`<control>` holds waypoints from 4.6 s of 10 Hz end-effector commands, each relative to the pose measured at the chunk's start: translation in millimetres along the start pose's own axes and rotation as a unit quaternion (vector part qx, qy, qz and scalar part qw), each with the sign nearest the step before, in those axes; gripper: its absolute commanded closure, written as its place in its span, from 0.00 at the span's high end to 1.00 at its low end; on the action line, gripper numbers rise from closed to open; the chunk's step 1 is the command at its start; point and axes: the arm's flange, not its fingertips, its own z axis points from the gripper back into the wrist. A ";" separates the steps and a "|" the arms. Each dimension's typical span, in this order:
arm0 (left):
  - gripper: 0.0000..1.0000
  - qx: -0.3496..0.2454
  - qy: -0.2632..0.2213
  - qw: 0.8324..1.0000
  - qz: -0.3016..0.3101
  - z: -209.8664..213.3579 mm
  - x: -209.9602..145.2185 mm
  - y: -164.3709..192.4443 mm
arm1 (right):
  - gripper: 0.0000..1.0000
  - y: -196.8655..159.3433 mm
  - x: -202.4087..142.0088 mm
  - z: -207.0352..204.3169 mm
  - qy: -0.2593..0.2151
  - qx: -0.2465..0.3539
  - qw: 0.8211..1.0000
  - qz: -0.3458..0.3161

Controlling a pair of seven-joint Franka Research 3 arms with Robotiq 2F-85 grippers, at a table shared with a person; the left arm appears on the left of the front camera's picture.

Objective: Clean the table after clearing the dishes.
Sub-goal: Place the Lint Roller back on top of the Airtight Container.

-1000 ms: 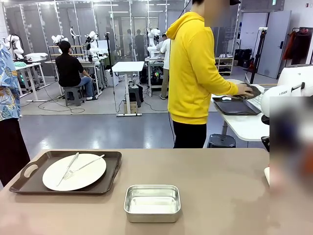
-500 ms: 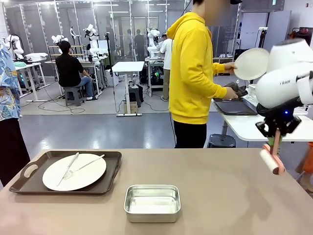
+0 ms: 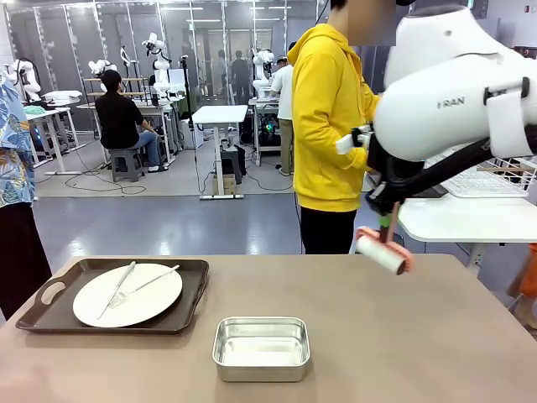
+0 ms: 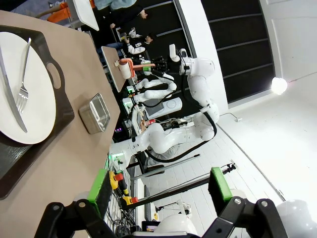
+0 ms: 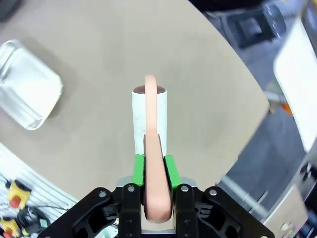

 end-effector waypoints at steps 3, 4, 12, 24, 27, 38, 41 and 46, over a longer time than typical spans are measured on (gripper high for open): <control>1.00 0.006 -0.006 1.000 -0.008 -1.9 -3.4 -3.8 | 0.21 108.4 32.9 13.0 0.001 0.015 0.970 0.243; 1.00 0.006 -0.006 1.000 -0.008 -1.9 -3.4 -3.8 | 0.21 131.6 39.6 10.7 -0.005 0.014 0.963 0.269; 1.00 0.006 -0.006 1.000 -0.008 -1.9 -3.4 -3.8 | 0.21 165.3 40.6 10.1 -0.015 0.039 0.959 0.279; 1.00 0.006 -0.006 1.000 -0.008 -1.9 -3.4 -3.8 | 0.21 205.5 105.9 -83.0 -0.001 0.109 0.911 0.398; 1.00 0.006 -0.006 1.000 -0.008 -1.9 -3.4 -3.8 | 0.21 197.8 110.6 -89.9 0.014 0.118 0.908 0.402; 1.00 0.006 -0.006 1.000 -0.008 -1.9 -3.4 -3.8 | 0.21 177.2 123.5 -158.7 0.022 0.141 0.904 0.402; 1.00 0.006 -0.006 1.000 -0.008 -1.9 -3.4 -3.8 | 0.21 168.5 120.7 -161.5 0.019 0.142 0.903 0.406; 1.00 0.006 -0.006 1.000 -0.008 -1.9 -3.4 -3.8 | 0.21 165.9 116.7 -160.1 0.020 0.138 0.902 0.408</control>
